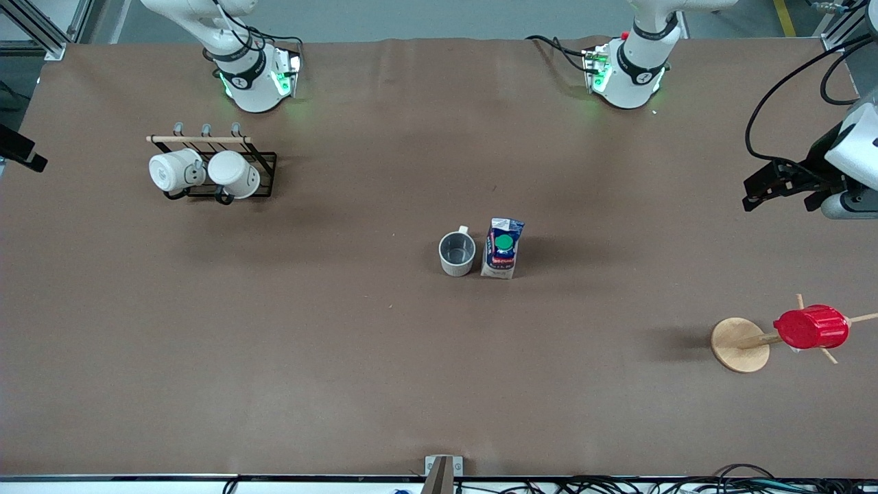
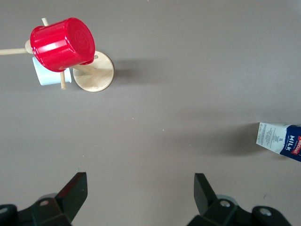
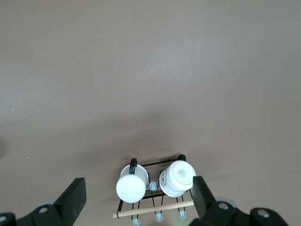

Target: Place cup and milk on table

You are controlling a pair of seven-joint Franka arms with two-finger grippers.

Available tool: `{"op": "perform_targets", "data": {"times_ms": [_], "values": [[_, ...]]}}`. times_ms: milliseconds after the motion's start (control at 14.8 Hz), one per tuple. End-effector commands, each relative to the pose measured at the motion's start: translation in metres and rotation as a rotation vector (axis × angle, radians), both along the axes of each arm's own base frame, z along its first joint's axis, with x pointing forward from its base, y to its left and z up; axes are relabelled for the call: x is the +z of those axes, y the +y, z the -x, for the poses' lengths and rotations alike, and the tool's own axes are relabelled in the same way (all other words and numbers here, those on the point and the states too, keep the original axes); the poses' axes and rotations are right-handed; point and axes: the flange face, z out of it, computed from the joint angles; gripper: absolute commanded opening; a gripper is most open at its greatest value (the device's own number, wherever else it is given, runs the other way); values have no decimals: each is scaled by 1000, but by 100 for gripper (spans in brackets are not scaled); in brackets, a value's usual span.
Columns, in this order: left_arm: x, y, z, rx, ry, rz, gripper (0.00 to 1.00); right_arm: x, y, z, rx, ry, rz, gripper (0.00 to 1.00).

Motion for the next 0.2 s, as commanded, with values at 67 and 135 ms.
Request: {"op": "perform_targets", "data": {"times_ms": [67, 135], "values": [[8, 0, 0, 4, 8, 18, 100, 2, -3, 9, 18, -1, -5, 100], [9, -1, 1, 4, 6, 19, 100, 2, -2, 9, 18, -1, -7, 100]]}}
